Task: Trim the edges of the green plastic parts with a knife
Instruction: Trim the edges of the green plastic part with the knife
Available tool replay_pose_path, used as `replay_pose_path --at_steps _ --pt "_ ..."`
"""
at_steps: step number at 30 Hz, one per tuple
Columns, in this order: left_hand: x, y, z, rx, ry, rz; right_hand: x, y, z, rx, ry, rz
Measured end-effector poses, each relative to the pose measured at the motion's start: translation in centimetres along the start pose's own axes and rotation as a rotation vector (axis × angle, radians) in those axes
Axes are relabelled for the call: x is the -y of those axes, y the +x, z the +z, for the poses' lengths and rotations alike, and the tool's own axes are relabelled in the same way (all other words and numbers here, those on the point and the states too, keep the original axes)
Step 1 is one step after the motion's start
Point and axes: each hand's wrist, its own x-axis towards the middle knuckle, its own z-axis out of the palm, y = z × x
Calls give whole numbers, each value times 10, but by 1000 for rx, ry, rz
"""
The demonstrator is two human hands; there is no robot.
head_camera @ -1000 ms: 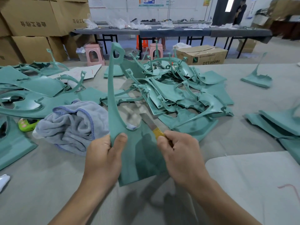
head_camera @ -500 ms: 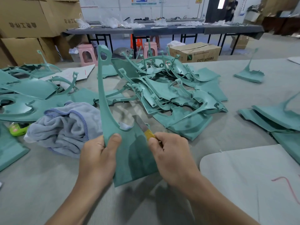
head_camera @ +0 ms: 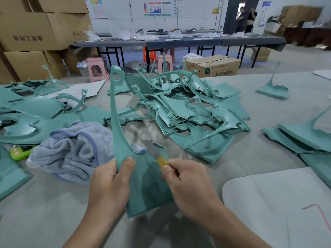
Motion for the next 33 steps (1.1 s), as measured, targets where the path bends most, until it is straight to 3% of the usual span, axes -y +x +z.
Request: replay_pose_path --at_steps 3,5,11,14,16,19,23,25,27,29,31,33 --pt "2 1 1 6 -5 -8 -9 5 -5 -139 -56 46" --pt "4 1 1 29 -53 -50 -14 6 -9 -146 -3 66" --pt "5 0 6 123 -467 -297 -14 12 -9 194 326 187" --pt "-2 -4 6 247 -733 -393 -14 10 -14 190 569 336" --pt "-6 -4 1 374 -984 -437 -13 10 -12 93 830 422" --pt "-9 -3 0 528 -1103 -365 -12 12 -6 -56 1175 466" --pt "-9 -9 12 456 -919 -277 -6 4 8 90 1172 457" --pt "-10 -11 14 267 -890 -316 -7 1 10 104 928 412" --pt "-8 -5 11 28 -725 -293 -12 1 7 11 626 283" --pt "1 2 -2 -163 -305 -66 -11 -1 1 -115 413 146" --pt "3 2 -10 -150 89 169 -9 -7 -1 -188 227 5" --pt "9 -4 -8 -63 207 286 -4 -11 -1 -132 107 -136"
